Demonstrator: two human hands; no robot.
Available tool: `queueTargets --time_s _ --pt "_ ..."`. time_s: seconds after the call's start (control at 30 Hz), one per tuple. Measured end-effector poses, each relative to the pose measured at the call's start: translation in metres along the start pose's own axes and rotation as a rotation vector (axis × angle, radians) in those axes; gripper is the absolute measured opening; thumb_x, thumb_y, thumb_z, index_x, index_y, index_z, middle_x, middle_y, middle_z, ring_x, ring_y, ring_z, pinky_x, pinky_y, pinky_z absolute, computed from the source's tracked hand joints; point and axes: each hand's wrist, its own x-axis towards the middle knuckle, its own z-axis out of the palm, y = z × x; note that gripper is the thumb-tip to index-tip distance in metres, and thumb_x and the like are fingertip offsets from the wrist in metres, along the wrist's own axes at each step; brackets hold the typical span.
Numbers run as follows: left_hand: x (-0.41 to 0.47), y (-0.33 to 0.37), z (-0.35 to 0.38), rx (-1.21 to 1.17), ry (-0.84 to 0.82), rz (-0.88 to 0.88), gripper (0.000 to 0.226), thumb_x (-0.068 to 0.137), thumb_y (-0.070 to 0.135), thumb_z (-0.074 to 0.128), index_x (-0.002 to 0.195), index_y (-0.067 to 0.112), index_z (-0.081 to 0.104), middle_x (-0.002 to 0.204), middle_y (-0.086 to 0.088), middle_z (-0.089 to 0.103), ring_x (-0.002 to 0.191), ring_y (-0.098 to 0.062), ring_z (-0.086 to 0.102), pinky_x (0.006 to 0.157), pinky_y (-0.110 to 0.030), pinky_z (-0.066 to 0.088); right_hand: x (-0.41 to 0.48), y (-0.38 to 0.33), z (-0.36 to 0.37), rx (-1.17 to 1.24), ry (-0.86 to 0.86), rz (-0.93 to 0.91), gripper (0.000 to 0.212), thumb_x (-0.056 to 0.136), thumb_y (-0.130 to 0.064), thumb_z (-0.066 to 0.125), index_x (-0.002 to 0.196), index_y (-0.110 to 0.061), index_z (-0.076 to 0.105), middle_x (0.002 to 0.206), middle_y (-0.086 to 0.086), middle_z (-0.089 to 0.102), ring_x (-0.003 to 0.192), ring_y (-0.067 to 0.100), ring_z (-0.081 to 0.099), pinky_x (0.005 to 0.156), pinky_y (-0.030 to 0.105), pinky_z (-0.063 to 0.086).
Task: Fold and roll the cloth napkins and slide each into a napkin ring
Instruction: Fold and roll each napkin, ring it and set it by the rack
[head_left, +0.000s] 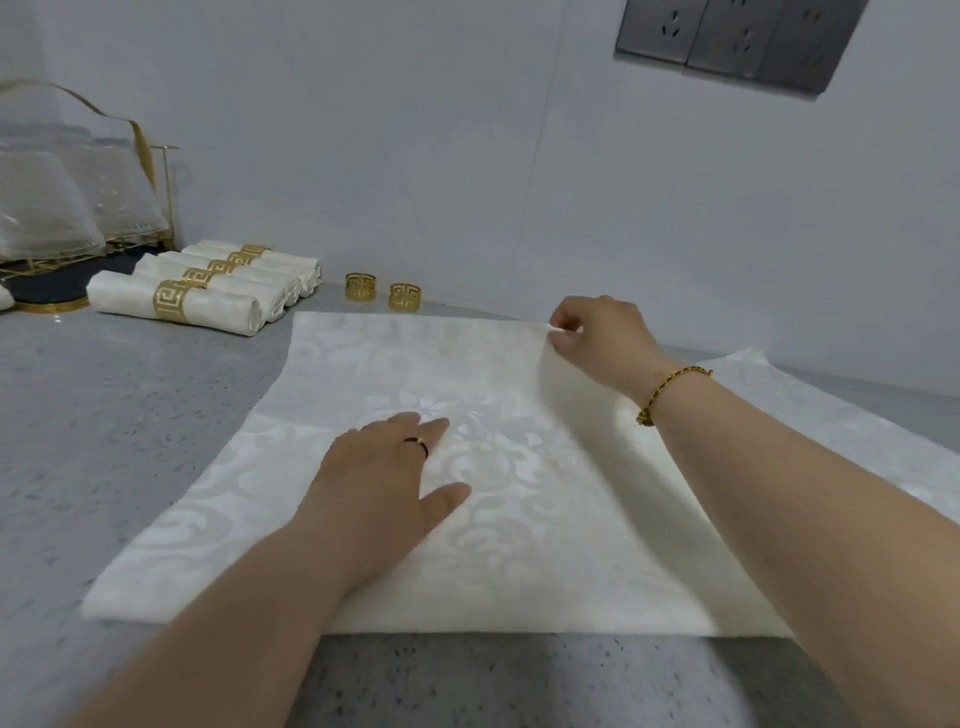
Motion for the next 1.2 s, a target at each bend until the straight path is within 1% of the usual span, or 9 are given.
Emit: queueTargets --time_s 0.3,0.47,0.53,0.6,0.77,0.9,0.97,1.07,1.2 --pt "-0.02 -0.01 -0.034 0.126 0.533 -0.107 0.094 0.072 0.033 0.074 0.146 0.019 0.018 0.153 -0.012 0.015 0.141 -0.028 0.01 0.109 -0.037 -0.004 -0.111 -0.021 -0.023 -0.099 0.212 -0.292 0.007 0.067 -0.019 0.058 0.064 -0.016 0.064 0.059 -0.003 0.062 0.079 0.013 0.048 0.088 0.025 0.028" --pt "-0.05 -0.018 -0.039 0.334 0.208 -0.024 0.069 0.082 0.035 0.061 0.142 0.032 0.028 0.153 -0.001 0.018 0.142 -0.021 0.011 0.104 -0.037 -0.008 -0.17 -0.024 -0.013 -0.175 0.113 -0.408 0.011 0.066 -0.024 0.052 0.057 -0.026 0.058 0.056 -0.013 0.055 0.078 0.008 0.048 0.098 0.036 0.026" --pt "-0.06 -0.026 -0.038 0.388 0.194 0.111 0.048 0.052 0.023 0.085 0.097 0.033 0.071 0.115 -0.004 0.065 0.113 -0.024 0.058 0.095 -0.034 0.017 -0.181 -0.023 -0.011 -0.247 0.059 -0.417 0.008 0.064 -0.026 0.058 0.056 -0.028 0.058 0.055 -0.014 0.054 0.074 0.01 0.057 0.099 0.037 0.026" --pt "-0.068 -0.033 -0.038 0.38 0.291 0.184 0.027 0.041 0.014 0.084 0.061 0.029 0.073 0.075 0.004 0.072 0.078 -0.021 0.071 0.083 -0.033 0.028 -0.186 -0.023 -0.013 -0.299 0.017 -0.38 0.019 0.051 -0.027 0.076 0.053 -0.028 0.058 0.053 -0.014 0.055 0.071 0.011 0.061 0.098 0.039 0.026" --pt "-0.082 -0.033 -0.035 0.333 0.275 0.288 0.022 0.054 0.019 0.058 0.066 0.026 0.075 0.075 0.009 0.072 0.072 -0.012 0.071 0.071 -0.026 0.051 -0.195 -0.008 -0.024 -0.469 -0.068 -0.259 0.027 0.035 -0.03 0.084 0.048 -0.026 0.061 0.048 -0.009 0.055 0.061 0.012 0.063 0.093 0.043 0.028" --pt "-0.095 -0.037 -0.029 0.21 0.27 0.22 0.018 0.056 0.014 0.074 0.069 0.027 0.075 0.075 0.008 0.073 0.066 -0.012 0.07 0.054 -0.022 0.053 -0.203 0.017 -0.03 -0.535 -0.083 -0.123 0.031 0.029 -0.028 0.088 0.046 -0.024 0.062 0.044 -0.007 0.055 0.054 0.013 0.062 0.092 0.047 0.038" --pt "-0.101 -0.034 -0.026 0.119 0.242 0.14 0.025 0.065 0.012 0.08 0.084 0.028 0.075 0.093 0.01 0.072 0.083 -0.01 0.069 0.069 -0.02 0.052 -0.209 0.022 -0.043 -0.556 -0.153 0.004 0.028 0.04 -0.035 0.088 0.056 -0.026 0.066 0.054 -0.005 0.061 0.062 0.014 0.064 0.09 0.049 0.046" --pt "-0.103 -0.037 -0.017 0.093 0.277 0.166 0.031 0.095 0.027 0.043 0.122 0.035 0.055 0.131 0.024 0.046 0.122 0.001 0.045 0.09 -0.01 0.031 -0.215 0.026 -0.059 -0.494 -0.307 0.155 0.037 0.09 -0.051 0.042 0.114 -0.027 0.057 0.116 -0.005 0.059 0.116 0.018 0.048 0.113 0.046 0.013" --pt "-0.1 -0.039 -0.013 0.077 0.258 0.053 0.031 0.096 0.031 0.038 0.123 0.036 0.053 0.131 0.025 0.046 0.122 0.003 0.042 0.078 -0.008 0.028 -0.213 0.027 -0.066 -0.288 -0.394 0.191 0.074 0.076 -0.079 0.021 0.128 -0.032 0.044 0.134 -0.012 0.044 0.13 0.014 0.032 0.114 0.04 0.003"
